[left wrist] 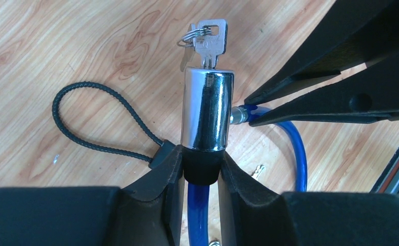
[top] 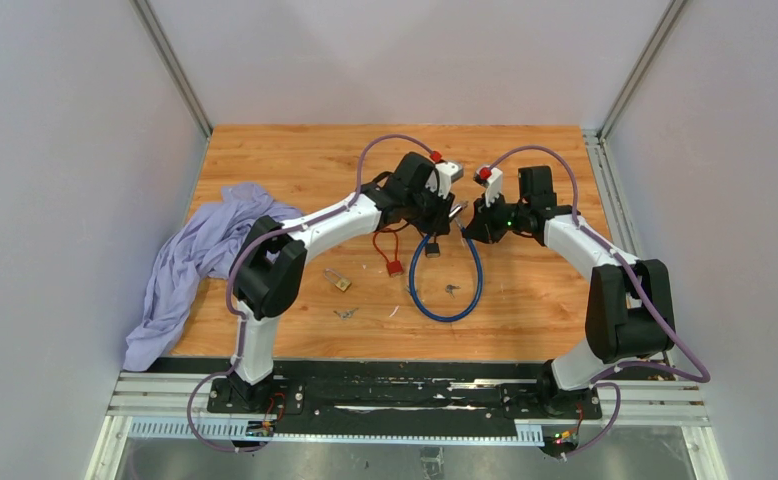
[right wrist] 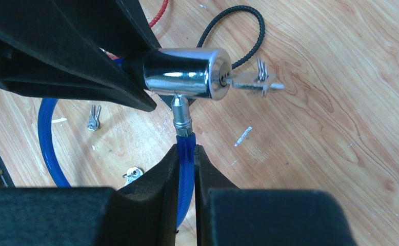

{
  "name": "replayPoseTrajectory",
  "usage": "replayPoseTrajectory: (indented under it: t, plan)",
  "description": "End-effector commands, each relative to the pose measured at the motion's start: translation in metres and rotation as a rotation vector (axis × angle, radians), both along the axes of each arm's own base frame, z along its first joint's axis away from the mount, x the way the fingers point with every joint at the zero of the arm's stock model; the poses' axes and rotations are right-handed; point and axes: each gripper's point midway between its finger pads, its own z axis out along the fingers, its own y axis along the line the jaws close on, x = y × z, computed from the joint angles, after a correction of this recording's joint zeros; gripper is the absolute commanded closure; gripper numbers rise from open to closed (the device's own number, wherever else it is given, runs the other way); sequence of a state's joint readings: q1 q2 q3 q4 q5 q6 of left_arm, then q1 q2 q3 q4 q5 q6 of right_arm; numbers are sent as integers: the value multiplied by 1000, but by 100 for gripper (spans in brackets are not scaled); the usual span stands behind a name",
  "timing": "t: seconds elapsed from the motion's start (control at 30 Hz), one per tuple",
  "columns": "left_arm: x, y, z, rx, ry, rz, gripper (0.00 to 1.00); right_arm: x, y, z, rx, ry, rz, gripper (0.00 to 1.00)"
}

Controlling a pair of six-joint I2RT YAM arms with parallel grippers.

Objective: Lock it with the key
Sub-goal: Lock the lock.

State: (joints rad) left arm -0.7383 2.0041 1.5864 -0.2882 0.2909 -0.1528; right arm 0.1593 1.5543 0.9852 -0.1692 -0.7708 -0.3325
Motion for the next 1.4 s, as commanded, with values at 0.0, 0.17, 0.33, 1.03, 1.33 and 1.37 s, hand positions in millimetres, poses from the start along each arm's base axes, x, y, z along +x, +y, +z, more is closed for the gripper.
replayPoseTrajectory:
  t: [0.0,0.17,0.33,1.03,1.33,1.37]
  plan:
    - [-1,-17,31,-64,-56,-37,100,-5,5,7,43,6,21,99]
    - [-4,-16,29,-54,-57,-45,100,-4,5,8,43,4,19,99]
    - [-7,-13,22,-12,-91,-58,100,-2,4,10,46,4,8,99]
    - [-18,-16,-1,33,-81,-48,100,2,7,11,121,59,-37,99]
    - [-24,-17,-14,38,-45,-51,100,4,12,16,185,109,-67,99]
    - [-25,-19,-16,41,-42,-54,100,5,13,18,194,115,-70,99]
